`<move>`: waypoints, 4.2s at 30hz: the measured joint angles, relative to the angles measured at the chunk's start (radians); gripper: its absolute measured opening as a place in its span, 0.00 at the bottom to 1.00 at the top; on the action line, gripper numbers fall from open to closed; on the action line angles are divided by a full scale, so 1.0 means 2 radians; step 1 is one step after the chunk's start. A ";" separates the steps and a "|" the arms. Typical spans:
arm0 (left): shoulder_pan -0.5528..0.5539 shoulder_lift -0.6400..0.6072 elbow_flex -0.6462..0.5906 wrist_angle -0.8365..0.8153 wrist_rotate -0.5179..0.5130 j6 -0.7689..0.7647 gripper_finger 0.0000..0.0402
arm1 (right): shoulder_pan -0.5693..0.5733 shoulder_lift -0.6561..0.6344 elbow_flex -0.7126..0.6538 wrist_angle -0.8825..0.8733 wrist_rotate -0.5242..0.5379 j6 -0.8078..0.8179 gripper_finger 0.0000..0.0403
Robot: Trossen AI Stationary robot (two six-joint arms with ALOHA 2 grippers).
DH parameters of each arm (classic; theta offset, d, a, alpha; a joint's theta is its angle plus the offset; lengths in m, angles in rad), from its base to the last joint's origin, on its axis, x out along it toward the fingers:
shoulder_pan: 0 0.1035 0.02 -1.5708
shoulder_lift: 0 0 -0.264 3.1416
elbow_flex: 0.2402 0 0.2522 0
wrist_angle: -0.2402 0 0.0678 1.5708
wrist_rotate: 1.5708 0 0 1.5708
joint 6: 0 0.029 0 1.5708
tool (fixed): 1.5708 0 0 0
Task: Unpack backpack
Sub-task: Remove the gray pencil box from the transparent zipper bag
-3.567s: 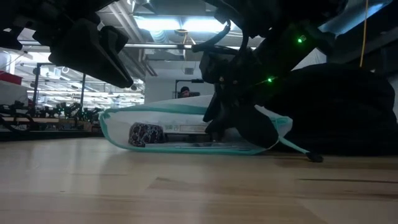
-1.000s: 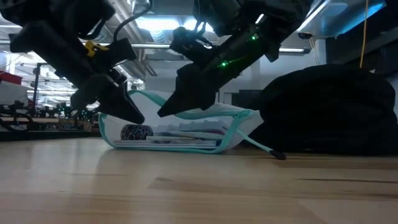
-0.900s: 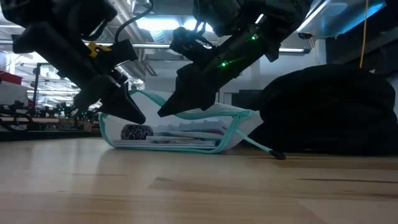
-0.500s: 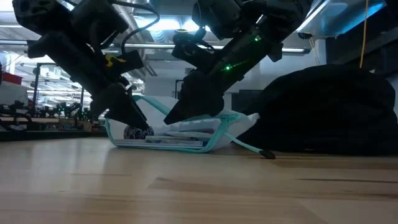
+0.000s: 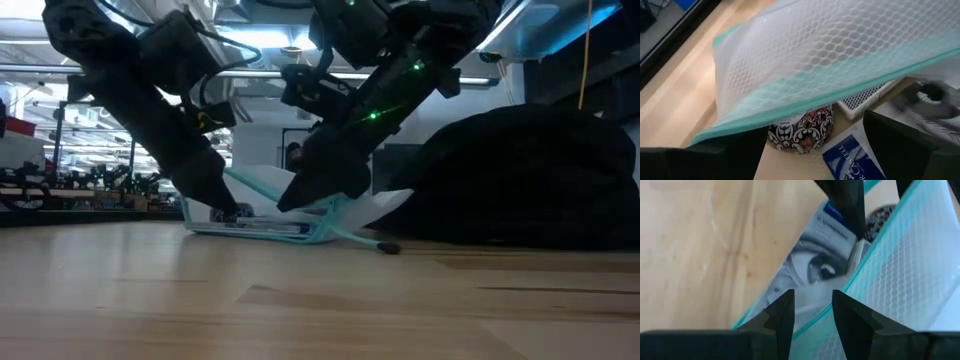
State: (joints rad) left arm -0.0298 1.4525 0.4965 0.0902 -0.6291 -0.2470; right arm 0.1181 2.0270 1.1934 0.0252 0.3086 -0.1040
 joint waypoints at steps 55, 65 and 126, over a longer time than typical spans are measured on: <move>-0.039 0.031 0.001 -0.015 0.044 -0.020 0.77 | 0.094 -0.012 0.000 -0.140 0.059 0.141 0.26; -0.080 0.031 0.001 -0.033 0.068 -0.055 0.77 | 0.094 -0.012 0.000 -0.139 0.060 0.140 0.26; -0.270 0.004 0.002 -0.002 0.139 -0.017 0.00 | 0.136 0.041 0.000 0.077 -0.044 0.215 0.00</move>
State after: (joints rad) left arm -0.5694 1.4597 0.5011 0.0860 -0.3508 -0.2813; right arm 0.3901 2.1089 1.1927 0.1787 0.2216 0.3253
